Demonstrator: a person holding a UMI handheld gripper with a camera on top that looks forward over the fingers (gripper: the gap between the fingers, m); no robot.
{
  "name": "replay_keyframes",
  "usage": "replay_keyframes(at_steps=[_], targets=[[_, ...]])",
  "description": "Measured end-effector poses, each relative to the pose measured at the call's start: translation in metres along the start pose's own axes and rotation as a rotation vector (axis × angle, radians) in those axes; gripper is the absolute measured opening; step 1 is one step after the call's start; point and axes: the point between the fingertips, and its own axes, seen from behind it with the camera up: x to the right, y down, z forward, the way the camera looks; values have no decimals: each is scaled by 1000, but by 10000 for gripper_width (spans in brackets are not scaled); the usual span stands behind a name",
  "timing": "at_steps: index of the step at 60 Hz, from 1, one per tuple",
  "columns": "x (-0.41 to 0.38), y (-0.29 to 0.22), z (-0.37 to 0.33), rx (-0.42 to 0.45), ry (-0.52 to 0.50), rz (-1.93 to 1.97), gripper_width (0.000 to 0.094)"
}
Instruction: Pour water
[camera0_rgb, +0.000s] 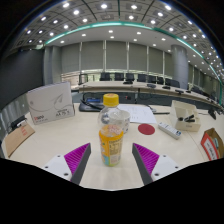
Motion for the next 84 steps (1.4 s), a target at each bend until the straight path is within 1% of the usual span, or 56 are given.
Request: replay_keyframes(at_steps=[5,10,12,16,18,25,29,30,37,46,51,55,61,66,69,72,78,84], targets=[[-3,-7,31,26,33,9,844],[2,-14,53,60,77,19,774],[3,-16,61,74,93,26,711],[9,-19,75,95,127,19,522],[7,-20,73,111,140,16,518],[0,-23,75,116,143,-18,441],[-11,-30,73,113,122,-48,395],[-15,-32,72,113,114,-53,395],[-52,-62,69,142,40,-46,394],[-101,-128,71,207,-95,170,393],[-119,-163,77,231,-229,431,392],[-134,-187,83,225,-356,709,390],[-130,-215,103,201,-553,1167,391],[-118,-232,113,211,-663,1467,390],[-108,-232,124,216,-691,1589,390],[-105,-232,131,200,-718,1659,391],[-99,-225,143,167,-733,1770,393],[-83,-218,160,179,-753,1930,391]])
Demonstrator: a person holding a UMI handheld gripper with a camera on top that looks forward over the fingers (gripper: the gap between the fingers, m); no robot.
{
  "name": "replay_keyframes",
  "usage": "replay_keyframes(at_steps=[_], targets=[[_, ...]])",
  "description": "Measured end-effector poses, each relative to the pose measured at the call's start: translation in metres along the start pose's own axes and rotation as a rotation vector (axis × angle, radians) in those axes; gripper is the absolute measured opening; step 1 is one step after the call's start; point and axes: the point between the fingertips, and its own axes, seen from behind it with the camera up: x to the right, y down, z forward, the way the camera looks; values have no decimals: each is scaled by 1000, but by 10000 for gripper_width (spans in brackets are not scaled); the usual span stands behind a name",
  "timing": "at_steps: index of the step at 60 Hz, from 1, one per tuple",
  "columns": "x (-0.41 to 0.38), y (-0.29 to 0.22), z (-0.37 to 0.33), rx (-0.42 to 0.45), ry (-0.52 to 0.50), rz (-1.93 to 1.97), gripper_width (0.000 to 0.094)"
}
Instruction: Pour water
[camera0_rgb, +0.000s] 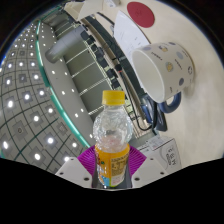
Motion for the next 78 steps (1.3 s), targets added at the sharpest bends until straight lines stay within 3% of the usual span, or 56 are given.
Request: replay_keyframes(at_steps=[8,21,39,53,64,78], targets=[[4,-18,2,24,-25,133,392],[17,-23,-1,11,39,142,393],[-53,-13,-14,-88,135,-377,392],[-140,-95,-42,21,291,-1250,393],[-148,-178,-59,77,470,-1709,394],[-74,-253,-73,-13,620,-1981,394]])
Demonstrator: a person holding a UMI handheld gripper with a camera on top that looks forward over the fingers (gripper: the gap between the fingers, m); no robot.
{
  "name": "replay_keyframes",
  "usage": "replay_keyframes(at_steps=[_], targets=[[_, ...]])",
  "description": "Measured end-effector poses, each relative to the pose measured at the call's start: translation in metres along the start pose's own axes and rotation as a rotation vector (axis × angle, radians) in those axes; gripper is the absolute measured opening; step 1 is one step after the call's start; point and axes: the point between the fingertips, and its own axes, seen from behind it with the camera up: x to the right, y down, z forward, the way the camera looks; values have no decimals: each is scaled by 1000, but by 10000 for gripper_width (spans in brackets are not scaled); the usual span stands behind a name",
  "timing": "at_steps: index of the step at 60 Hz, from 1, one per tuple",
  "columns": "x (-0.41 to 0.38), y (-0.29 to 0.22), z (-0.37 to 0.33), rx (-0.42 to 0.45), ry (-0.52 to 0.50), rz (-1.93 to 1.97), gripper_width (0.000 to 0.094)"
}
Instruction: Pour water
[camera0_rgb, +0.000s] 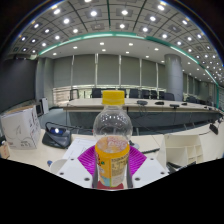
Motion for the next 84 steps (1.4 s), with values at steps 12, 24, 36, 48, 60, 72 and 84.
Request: replay_keyframes(at_steps=[12,24,36,48,60,72,84], targets=[[-15,57,29,-56,-70,-28,396],[-17,73,25,-47,-92,-34,456],[-8,83,13,-148,-50,10,843],[-9,58,-56,-193,25,38,860],[-47,21,-193,-204,87,-39,864],[-99,11,-332,-230,88,-75,856],[-131,20,-416,-260,62,-50,857]])
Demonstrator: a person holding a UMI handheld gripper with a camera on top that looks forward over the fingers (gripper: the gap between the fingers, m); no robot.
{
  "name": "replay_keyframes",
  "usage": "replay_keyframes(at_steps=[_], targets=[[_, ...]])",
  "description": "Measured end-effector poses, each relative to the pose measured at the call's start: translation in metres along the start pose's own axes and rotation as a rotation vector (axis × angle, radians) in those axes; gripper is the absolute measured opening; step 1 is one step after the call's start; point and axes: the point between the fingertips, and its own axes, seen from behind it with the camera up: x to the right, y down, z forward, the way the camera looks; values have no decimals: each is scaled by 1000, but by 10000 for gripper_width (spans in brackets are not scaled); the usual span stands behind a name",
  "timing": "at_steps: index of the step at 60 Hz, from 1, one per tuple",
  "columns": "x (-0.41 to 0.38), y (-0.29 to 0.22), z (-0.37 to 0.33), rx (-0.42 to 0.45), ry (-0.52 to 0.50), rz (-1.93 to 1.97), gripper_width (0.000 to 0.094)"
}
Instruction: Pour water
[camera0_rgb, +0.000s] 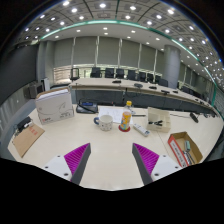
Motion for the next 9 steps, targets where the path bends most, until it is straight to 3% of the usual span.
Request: replay_keyframes(at_steps=[9], targets=[[-7,6,-25,5,2,-3,858]])
